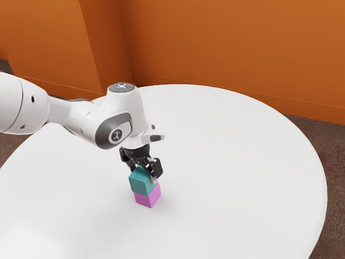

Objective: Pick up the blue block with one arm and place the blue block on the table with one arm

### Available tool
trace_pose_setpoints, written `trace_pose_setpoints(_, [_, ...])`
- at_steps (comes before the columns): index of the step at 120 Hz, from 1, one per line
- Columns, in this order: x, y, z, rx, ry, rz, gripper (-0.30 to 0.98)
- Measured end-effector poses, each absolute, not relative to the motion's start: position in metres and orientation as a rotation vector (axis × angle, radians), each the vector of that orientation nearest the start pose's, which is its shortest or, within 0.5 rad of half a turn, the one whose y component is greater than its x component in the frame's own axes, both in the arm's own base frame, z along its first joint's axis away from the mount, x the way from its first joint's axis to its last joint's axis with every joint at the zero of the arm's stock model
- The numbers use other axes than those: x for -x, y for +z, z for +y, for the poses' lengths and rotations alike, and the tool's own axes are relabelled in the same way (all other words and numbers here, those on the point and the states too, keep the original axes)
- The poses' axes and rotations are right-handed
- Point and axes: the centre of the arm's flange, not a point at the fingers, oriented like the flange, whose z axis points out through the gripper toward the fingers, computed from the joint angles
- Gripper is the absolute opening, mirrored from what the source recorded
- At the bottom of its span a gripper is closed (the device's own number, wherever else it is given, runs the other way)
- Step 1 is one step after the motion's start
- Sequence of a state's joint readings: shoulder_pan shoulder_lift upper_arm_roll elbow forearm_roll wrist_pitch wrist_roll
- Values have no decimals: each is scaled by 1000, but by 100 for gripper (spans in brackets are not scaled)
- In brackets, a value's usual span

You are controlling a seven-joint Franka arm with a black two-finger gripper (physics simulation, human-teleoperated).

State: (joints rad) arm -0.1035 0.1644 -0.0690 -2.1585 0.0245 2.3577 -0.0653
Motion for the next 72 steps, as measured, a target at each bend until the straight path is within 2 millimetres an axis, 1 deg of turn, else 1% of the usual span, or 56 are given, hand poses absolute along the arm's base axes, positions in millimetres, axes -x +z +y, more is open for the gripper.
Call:
trace_pose_setpoints(13, [-547,320,-96,3132,-39,191,67])
trace_pose_setpoints(26, [-546,317,-96,3133,-40,186,66])
trace_pose_setpoints(34, [-546,316,-96,3134,-44,184,61])
trace_pose_setpoints(50, [-546,316,-96,3135,-50,179,47])
trace_pose_setpoints(72, [-547,317,-96,3133,-58,172,45])
